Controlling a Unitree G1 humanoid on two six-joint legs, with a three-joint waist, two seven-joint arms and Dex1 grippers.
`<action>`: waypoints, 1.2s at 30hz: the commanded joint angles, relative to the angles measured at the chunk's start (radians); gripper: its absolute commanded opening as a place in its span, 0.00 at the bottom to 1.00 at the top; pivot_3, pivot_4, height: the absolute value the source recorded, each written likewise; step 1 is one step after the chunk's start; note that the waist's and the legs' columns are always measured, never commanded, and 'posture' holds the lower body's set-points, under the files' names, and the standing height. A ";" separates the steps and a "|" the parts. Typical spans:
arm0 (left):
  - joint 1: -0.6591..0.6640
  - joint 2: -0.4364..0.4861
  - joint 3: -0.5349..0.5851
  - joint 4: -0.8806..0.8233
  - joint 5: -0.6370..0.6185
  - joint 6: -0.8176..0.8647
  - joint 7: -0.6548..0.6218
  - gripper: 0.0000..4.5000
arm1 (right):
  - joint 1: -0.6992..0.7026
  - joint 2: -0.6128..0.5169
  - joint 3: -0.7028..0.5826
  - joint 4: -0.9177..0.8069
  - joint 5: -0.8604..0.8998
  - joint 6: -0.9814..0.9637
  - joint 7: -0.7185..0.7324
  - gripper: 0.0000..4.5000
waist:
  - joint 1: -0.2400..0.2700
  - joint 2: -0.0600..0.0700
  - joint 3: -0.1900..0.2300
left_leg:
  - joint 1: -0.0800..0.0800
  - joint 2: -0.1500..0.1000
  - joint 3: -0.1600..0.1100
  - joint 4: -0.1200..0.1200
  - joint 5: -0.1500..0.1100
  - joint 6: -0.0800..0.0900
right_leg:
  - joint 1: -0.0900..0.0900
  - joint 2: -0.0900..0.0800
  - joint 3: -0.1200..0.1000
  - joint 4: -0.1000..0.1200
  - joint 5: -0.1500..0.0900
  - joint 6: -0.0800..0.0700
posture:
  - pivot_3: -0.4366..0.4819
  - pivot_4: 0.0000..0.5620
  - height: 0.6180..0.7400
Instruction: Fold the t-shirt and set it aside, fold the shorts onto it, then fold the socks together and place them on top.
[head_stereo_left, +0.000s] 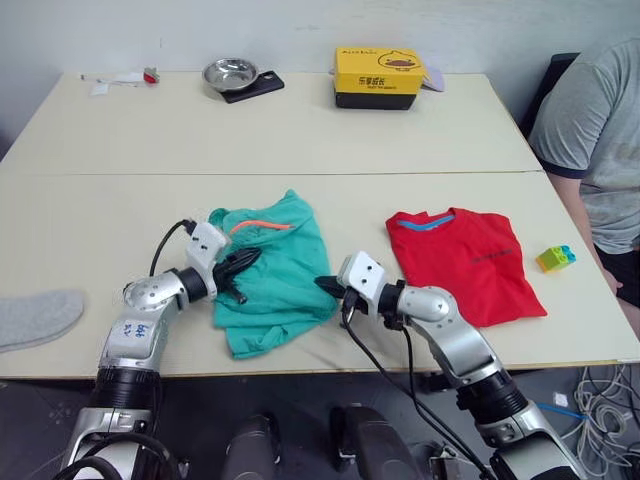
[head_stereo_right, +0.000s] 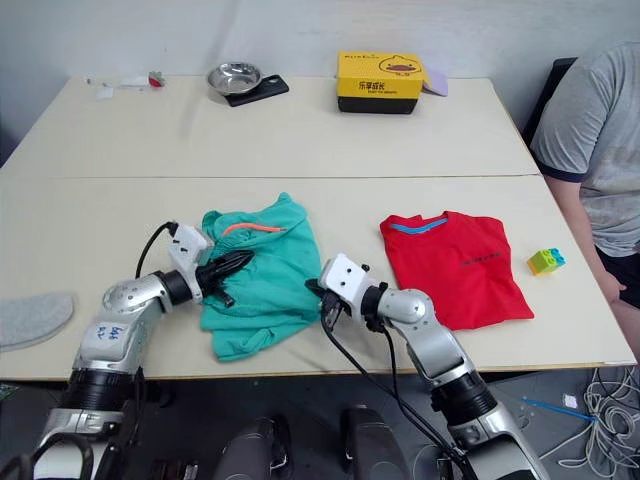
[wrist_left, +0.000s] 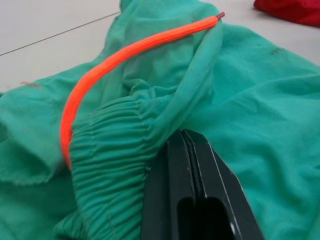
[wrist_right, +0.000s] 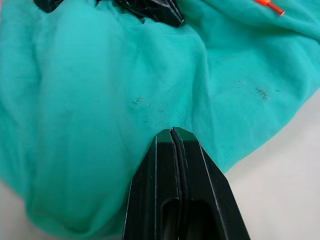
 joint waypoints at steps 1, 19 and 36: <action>0.030 0.005 0.037 0.014 -0.010 0.000 0.009 0.00 | -0.029 0.015 -0.035 -0.021 0.052 -0.056 0.034 0.00 | -0.002 0.000 0.000 | 0.001 0.000 0.000 0.000 0.000 0.000 | 0.001 0.000 0.000 0.000 0.000 0.000 | 0.48 0.27 1.00; -0.264 -0.037 -0.073 0.255 0.026 -0.129 -0.181 0.00 | -0.172 0.109 0.089 0.299 -0.055 -0.206 0.102 0.00 | 0.000 -0.001 0.000 | 0.001 -0.002 0.002 0.000 0.000 0.001 | 0.001 -0.001 0.000 -0.001 0.001 0.001 | 0.48 0.27 1.00; -0.218 0.002 0.039 0.200 -0.153 -0.183 -0.382 0.00 | -0.120 0.001 -0.014 0.119 0.172 -0.119 0.341 0.00 | -0.005 -0.001 0.000 | 0.002 0.002 0.002 0.000 0.000 -0.003 | 0.001 0.002 0.000 0.001 0.000 0.000 | 0.48 0.27 1.00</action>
